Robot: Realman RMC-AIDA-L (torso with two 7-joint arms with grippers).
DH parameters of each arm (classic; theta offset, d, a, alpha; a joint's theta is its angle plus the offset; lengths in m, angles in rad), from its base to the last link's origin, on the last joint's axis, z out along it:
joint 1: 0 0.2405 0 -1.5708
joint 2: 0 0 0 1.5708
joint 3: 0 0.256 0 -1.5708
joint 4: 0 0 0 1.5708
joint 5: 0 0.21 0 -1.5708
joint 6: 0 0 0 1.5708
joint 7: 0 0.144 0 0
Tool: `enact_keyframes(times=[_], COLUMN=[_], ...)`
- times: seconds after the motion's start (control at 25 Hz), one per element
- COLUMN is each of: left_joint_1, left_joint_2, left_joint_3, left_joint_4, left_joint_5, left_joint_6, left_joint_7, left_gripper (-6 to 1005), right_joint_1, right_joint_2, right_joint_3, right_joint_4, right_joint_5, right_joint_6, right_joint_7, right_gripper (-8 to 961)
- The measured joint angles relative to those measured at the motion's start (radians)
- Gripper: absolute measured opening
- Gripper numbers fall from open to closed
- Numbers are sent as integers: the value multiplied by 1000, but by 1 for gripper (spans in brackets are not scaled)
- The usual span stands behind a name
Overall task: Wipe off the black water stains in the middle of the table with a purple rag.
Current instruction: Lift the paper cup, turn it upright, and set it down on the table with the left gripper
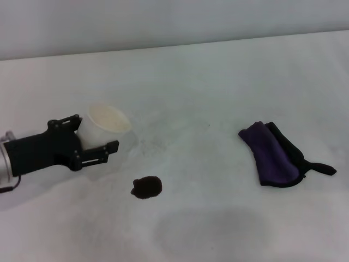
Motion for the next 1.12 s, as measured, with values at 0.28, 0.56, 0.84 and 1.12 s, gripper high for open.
enact_keyframes(times=[0.28, 0.56, 0.84, 1.12], left_joint_1=[68, 98, 79, 55], left_joint_2=[1, 1, -4, -9], left_joint_3=[-1, -2, -2, 3], left_joint_4=[-125, -220, -391, -513], left_joint_5=[-225, -331, -415, -514], left_joint_6=[57, 75, 90, 98], left_joint_7=[266, 469, 707, 818], left_gripper=[805, 805, 804, 805], right_joint_1=[3, 1, 2, -2], right_joint_2=[0, 1, 1, 0], right_joint_3=[-2, 1, 4, 1], right_joint_4=[-25, -45, -54, -79], right_joint_5=[-17, -17, -17, -30], right_joint_6=[0, 13, -20, -45], right_joint_7=[-11, -29, -85, -91], right_gripper=[853, 852, 852, 853])
